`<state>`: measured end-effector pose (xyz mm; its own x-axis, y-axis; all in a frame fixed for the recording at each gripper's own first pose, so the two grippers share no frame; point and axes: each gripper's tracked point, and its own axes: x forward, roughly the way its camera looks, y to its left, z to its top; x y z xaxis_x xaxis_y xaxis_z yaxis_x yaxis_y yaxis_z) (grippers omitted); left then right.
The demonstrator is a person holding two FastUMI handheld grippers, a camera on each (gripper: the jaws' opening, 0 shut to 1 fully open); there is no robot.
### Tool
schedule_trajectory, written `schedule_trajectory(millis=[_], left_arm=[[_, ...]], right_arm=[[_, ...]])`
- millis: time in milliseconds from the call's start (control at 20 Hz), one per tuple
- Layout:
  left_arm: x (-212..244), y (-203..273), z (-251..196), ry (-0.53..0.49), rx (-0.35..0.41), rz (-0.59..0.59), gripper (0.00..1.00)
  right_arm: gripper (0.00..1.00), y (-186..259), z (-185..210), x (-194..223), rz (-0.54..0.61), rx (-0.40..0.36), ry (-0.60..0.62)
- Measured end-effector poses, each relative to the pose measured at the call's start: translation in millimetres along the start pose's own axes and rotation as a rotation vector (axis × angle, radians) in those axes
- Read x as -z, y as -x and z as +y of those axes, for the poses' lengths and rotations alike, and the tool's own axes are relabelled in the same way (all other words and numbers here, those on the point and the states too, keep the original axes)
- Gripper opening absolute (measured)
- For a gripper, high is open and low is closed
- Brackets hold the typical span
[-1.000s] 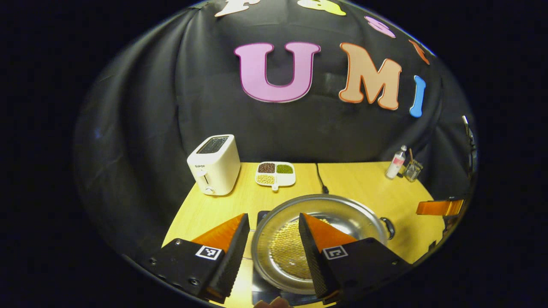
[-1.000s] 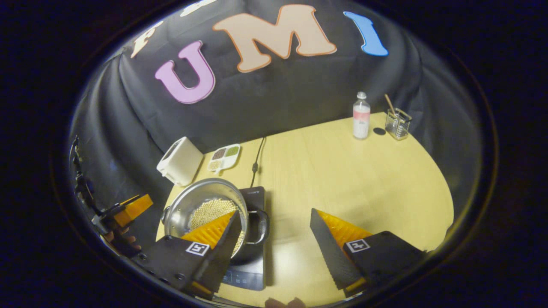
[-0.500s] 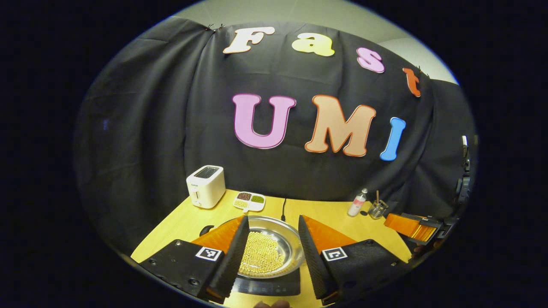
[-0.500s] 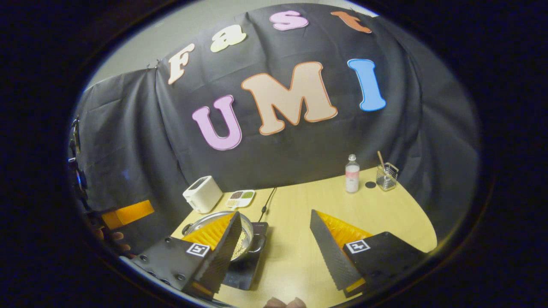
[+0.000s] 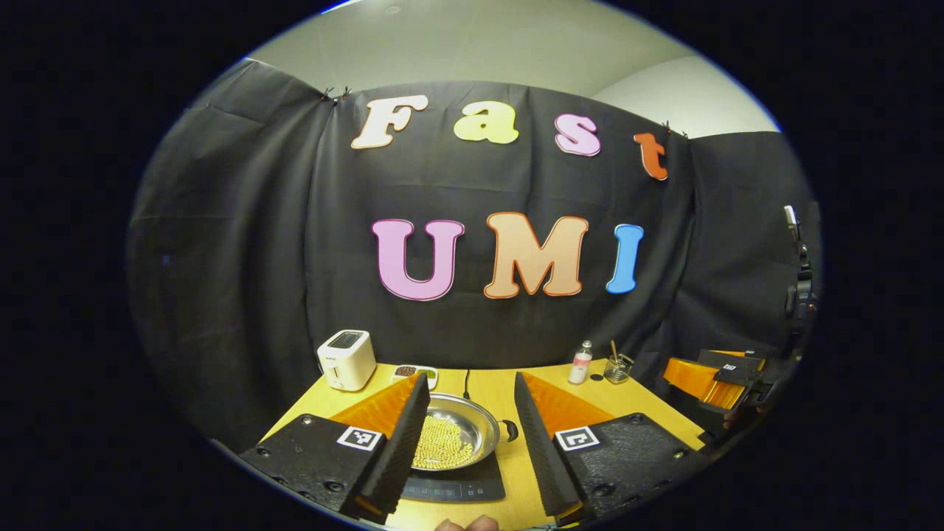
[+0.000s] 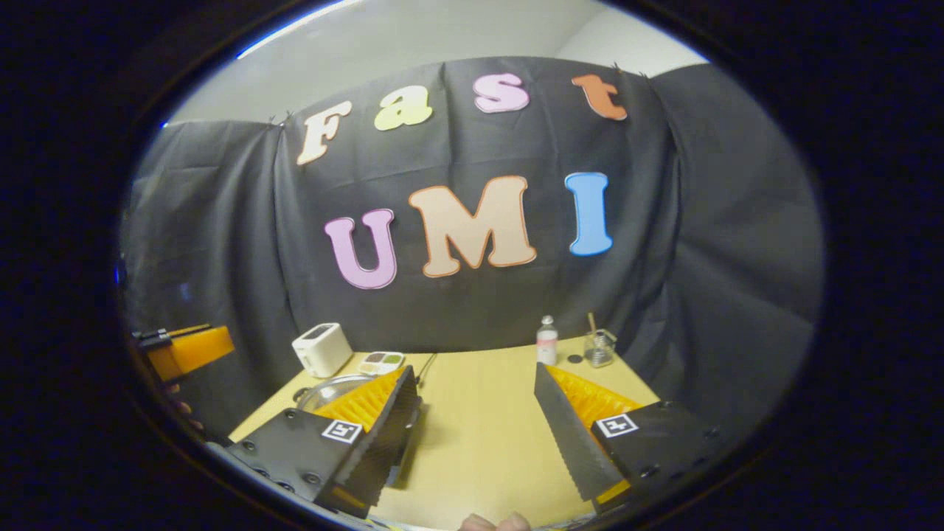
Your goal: First push the handle of the pot to place it horizontally, then grasp the pot with both hands and set it on the induction cooktop.
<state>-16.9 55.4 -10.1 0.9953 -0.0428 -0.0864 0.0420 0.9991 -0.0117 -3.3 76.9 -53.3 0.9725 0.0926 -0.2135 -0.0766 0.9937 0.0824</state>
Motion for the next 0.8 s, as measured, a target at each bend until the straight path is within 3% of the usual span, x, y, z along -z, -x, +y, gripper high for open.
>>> schedule_trajectory(millis=[200, 350, 400, 500, 550, 650, 700, 800], left_arm=[[18, 32, 0, 0.084, -0.011, 0.012, 0.72], [18, 53, 6, 0.082, -0.021, 0.002, 0.71], [20, 56, 7, 0.07, -0.025, 0.013, 0.76], [12, 62, 10, 0.036, -0.044, 0.004, 0.76], [0, 63, 4, 0.019, -0.044, -0.014, 0.76], [-7, 61, -10, -0.001, -0.041, -0.023, 0.76], [-7, 60, -22, -0.005, -0.024, -0.025, 0.71], [-8, 54, -47, 0.004, 0.003, -0.013, 0.76]], right_arm=[[0.92, 46, -2, 11, 0.021, 0.019, 0.098], [0.93, 54, 11, 0, 0.0, 0.005, 0.107], [0.93, 56, 15, -4, -0.008, -0.004, 0.093], [0.99, 60, 19, -10, -0.021, -0.03, 0.078], [0.93, 60, 18, -12, -0.027, -0.039, 0.083], [0.93, 61, 14, -17, -0.02, -0.05, 0.087], [0.94, 64, 8, -22, -0.025, -0.059, 0.071], [0.93, 65, -13, -32, -0.043, -0.042, 0.053]])
